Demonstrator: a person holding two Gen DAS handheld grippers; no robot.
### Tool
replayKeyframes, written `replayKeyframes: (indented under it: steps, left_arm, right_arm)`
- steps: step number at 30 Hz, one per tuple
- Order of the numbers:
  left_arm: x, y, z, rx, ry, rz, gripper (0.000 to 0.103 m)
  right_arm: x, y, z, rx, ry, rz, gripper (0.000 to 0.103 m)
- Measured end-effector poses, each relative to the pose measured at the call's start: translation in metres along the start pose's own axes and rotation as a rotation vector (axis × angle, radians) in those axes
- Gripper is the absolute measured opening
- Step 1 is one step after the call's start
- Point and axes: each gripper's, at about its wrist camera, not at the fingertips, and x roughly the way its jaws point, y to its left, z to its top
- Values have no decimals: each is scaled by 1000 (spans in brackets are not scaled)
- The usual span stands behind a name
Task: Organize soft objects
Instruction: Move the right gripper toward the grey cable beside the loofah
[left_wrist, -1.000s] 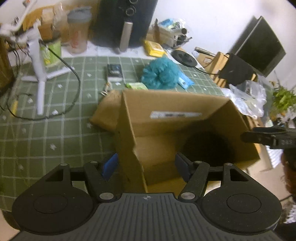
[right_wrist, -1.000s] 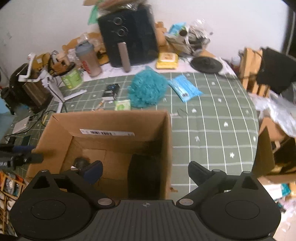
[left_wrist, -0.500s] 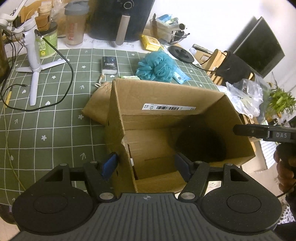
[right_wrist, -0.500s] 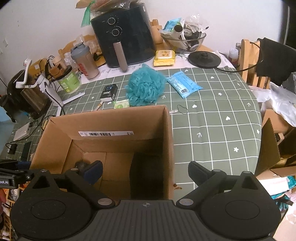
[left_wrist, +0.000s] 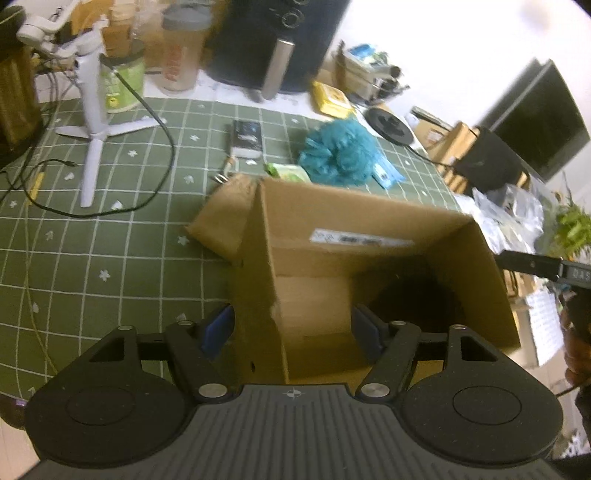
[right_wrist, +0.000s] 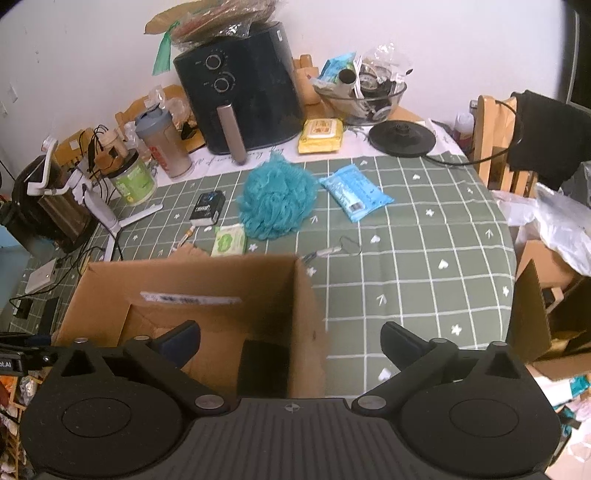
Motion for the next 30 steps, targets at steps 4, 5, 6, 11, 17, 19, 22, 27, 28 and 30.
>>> replayKeyframes:
  steps: [4,5,6,11,17,19,22,27,28,30]
  left_arm:
    - [-3,3,10,-30,-30,15,69]
    - [-4,3,12,-34,-38,16,69]
    - [-5,3,14,-39,-46,18,69]
    - [-8,5,24,-58,-76,36,69]
    - [-10,5,30,-85,-98,50,69]
    - [-9,5,31,-90,-100,52,69]
    - [-9,4,33,-97,-101,54,69]
    - [-11,2,33,-112,-101,65,69]
    - [-11,2,33,-117,-101,68,69]
    - [-12,2,33,-123,-100,74,69]
  right_arm:
    - [5,-10,11,-11,-1,0,103]
    - [6,-12,14,-14,-1,0,103]
    - [8,-15,17,-18,-1,0,103]
    - [16,-28,33,-35,-11,1,103]
    - [32,-44,54,-48,-25,14,103]
    - [41,-48,61,-65,-27,22,103]
    - [58,-52,68,-96,-21,18,101]
    - [92,-65,77,-108,8,25,93]
    - [100,-67,78,-118,14,32,92]
    - [115,-68,79,-147,27,38,89]
